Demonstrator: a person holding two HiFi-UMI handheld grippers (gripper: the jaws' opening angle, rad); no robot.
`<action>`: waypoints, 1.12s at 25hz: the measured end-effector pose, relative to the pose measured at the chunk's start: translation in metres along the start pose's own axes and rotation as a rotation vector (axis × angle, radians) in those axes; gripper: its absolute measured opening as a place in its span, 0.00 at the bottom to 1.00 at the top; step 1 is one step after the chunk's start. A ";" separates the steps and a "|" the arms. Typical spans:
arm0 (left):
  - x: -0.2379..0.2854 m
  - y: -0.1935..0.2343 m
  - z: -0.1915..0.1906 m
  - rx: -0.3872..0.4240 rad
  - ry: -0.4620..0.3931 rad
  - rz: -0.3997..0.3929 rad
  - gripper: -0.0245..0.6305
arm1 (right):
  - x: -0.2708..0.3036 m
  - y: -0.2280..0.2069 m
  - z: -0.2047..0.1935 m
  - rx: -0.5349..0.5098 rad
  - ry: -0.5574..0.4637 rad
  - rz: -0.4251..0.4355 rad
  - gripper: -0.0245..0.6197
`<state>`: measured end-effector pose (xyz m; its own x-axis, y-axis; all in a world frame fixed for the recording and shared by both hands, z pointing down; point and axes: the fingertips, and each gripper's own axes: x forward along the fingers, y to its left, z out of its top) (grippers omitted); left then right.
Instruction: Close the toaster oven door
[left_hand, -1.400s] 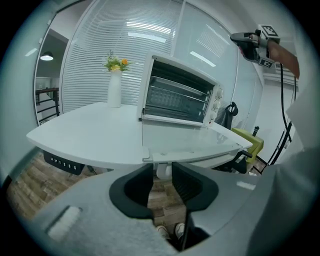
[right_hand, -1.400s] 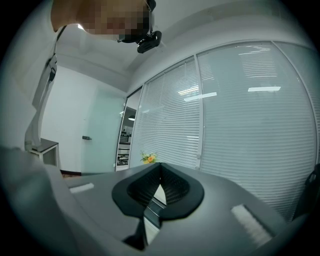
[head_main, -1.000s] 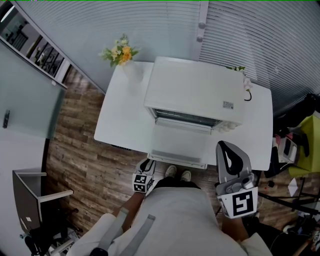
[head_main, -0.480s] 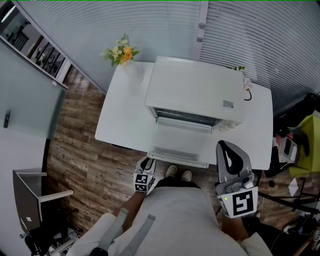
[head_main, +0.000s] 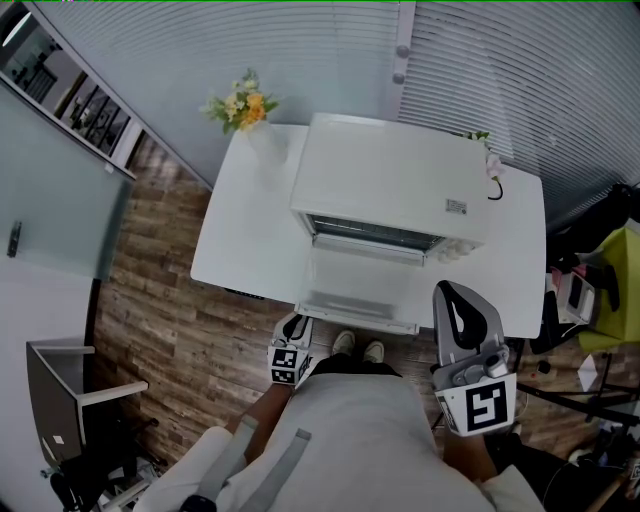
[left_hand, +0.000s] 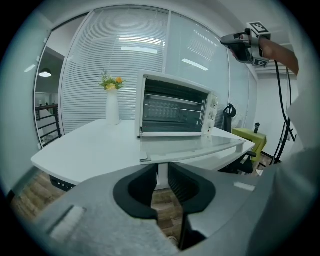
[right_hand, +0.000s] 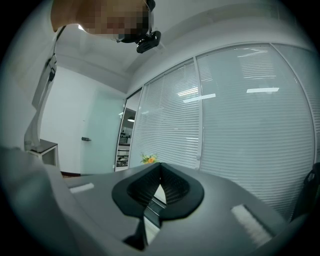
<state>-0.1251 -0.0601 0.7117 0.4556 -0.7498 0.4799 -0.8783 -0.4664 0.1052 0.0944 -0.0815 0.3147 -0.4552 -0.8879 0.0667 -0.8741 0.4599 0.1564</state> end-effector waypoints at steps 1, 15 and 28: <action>0.000 0.000 0.000 0.000 0.002 -0.002 0.15 | 0.000 0.000 0.000 0.000 0.001 -0.001 0.05; -0.005 -0.001 0.017 0.003 -0.033 0.004 0.15 | 0.000 0.000 0.002 0.002 -0.009 -0.007 0.05; -0.010 0.001 0.036 -0.008 -0.071 0.003 0.15 | 0.002 0.001 0.002 -0.002 -0.008 -0.002 0.04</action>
<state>-0.1247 -0.0701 0.6756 0.4619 -0.7827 0.4172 -0.8807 -0.4604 0.1113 0.0920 -0.0824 0.3132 -0.4546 -0.8888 0.0586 -0.8747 0.4579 0.1589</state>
